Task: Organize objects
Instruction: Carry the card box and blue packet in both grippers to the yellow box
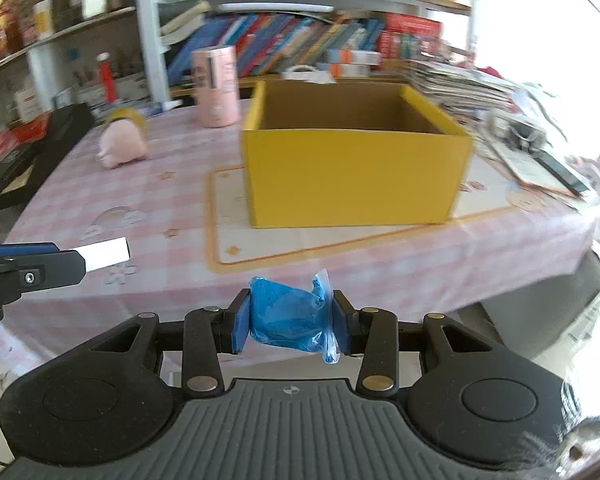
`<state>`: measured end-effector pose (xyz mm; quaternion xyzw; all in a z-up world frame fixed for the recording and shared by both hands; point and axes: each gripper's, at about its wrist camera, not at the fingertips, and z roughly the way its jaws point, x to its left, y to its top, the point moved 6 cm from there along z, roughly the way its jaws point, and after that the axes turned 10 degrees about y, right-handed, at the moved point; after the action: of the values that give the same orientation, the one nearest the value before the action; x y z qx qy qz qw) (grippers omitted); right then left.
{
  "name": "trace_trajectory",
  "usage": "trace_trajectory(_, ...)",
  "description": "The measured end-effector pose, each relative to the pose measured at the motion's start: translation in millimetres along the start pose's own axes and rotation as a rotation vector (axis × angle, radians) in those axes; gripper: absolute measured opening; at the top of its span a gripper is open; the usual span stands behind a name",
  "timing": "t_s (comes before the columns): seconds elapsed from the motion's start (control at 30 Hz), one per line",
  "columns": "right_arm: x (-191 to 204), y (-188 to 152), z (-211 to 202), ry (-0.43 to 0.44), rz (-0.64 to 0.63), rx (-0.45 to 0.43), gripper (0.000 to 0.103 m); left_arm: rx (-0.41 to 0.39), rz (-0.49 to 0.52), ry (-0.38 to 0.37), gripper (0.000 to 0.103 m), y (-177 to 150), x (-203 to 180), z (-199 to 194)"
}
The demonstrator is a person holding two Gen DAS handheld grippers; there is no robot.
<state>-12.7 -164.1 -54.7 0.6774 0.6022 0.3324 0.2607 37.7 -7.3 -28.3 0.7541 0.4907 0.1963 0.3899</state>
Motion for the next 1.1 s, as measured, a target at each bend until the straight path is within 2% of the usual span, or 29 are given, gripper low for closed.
trace_trajectory(0.3, -40, 0, -11, -0.088, 0.077, -0.013, 0.038, 0.002, 0.060, -0.075, 0.028, 13, -31, 18)
trace_trajectory(0.6, -61, 18, 1, -0.089, 0.085, -0.018, 0.038, -0.027, 0.075, -0.071, 0.028, 40, -44, 35)
trace_trajectory(0.77, -74, 43, 10, -0.084, 0.072, -0.050, 0.038, -0.071, 0.077, -0.072, 0.028, 66, -54, 45)
trace_trajectory(1.1, -108, 114, 31, -0.057, -0.009, -0.149, 0.037, -0.147, 0.060, -0.043, 0.028, 123, -72, 83)
